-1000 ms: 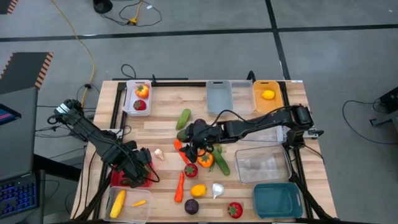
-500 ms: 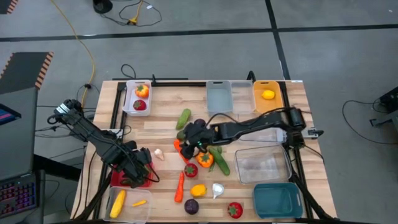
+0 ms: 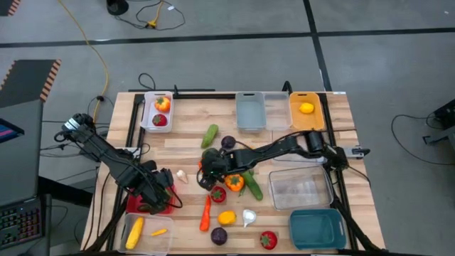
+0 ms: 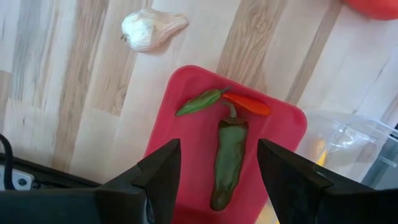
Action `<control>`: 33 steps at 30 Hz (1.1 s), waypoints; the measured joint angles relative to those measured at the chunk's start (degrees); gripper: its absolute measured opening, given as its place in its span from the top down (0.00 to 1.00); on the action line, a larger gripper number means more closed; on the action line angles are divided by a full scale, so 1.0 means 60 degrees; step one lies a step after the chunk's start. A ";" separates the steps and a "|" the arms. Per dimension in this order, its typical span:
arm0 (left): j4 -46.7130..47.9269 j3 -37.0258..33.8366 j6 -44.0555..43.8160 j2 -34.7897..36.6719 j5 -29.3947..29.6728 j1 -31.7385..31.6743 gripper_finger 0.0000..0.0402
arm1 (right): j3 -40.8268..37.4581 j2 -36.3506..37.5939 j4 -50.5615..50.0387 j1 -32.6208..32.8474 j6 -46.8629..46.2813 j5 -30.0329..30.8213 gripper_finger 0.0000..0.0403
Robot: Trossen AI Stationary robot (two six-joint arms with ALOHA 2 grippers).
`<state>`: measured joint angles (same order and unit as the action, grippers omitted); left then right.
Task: Sort produce into baskets
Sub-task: Put the top carrot into the top transparent bin
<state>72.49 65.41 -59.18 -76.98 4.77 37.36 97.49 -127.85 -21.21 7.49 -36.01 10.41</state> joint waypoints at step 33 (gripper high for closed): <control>-0.0034 0.0000 -0.0109 -0.0002 0.0109 0.0000 0.50 | 0.0707 -0.0476 -0.1215 0.0029 0.0496 0.0004 0.72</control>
<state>72.28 65.41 -59.83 -76.99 5.42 37.36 101.73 -130.70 -28.50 7.66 -33.03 10.44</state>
